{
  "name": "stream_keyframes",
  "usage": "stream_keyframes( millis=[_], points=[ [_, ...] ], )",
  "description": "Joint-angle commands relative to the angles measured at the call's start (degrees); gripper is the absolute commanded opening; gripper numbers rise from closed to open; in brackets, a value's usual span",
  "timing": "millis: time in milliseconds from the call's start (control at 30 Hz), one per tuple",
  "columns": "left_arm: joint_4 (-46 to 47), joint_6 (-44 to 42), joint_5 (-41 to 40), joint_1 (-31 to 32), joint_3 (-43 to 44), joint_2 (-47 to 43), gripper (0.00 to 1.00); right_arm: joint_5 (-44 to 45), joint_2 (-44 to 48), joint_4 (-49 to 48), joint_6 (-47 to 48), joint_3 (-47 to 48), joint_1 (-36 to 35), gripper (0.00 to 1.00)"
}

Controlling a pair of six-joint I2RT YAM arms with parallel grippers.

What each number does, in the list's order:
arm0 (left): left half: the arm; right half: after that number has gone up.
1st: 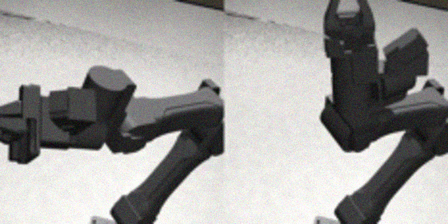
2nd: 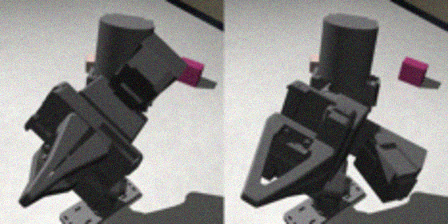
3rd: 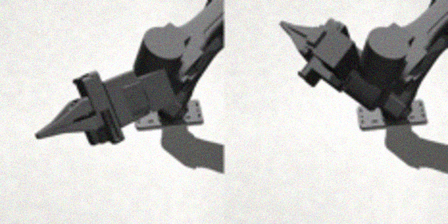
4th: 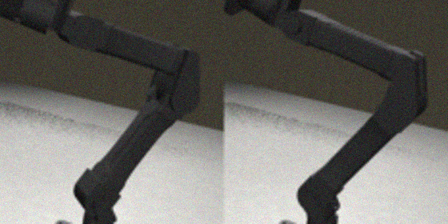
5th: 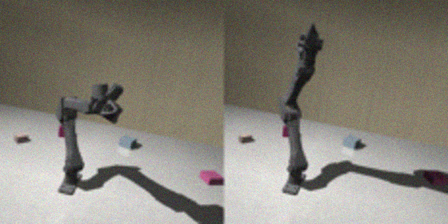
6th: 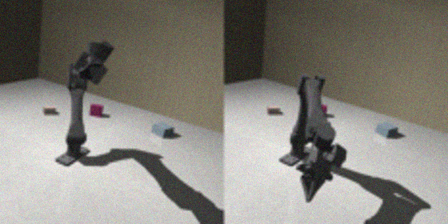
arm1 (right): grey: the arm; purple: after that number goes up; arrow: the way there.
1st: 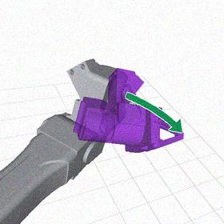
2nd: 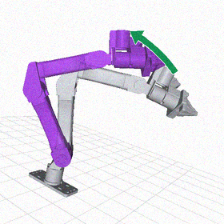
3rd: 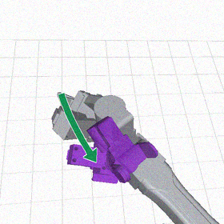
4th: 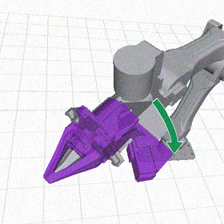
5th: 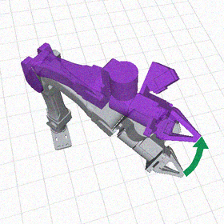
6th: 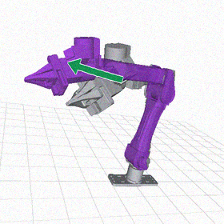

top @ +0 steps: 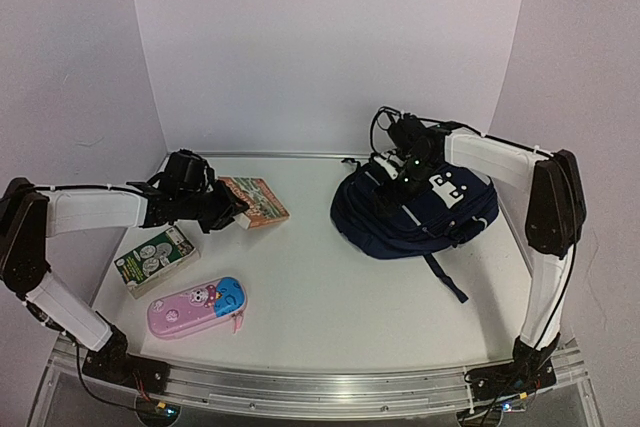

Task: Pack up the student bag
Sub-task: Place the book in the student bag.

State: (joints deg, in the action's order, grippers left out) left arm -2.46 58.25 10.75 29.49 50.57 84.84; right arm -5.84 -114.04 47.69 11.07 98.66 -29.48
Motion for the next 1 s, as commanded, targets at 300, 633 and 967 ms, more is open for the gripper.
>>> stream_keyframes(
  millis=[300, 633, 967],
  points=[
    [11.52, -2.03, 6.99, -1.80, 1.29, 1.30, 0.00, 11.92, -3.61, 0.74, 3.23, 3.81, -2.06, 0.84],
    [13.08, -1.54, 7.96, -1.78, -0.31, -0.40, 0.00, 14.86, -5.16, 0.65, 3.56, 6.51, -5.50, 0.75],
    [12.87, -1.96, 7.61, -1.80, -1.14, -1.83, 0.00, 13.40, -11.03, 0.78, 2.65, 12.42, -8.62, 0.58]
  ],
)
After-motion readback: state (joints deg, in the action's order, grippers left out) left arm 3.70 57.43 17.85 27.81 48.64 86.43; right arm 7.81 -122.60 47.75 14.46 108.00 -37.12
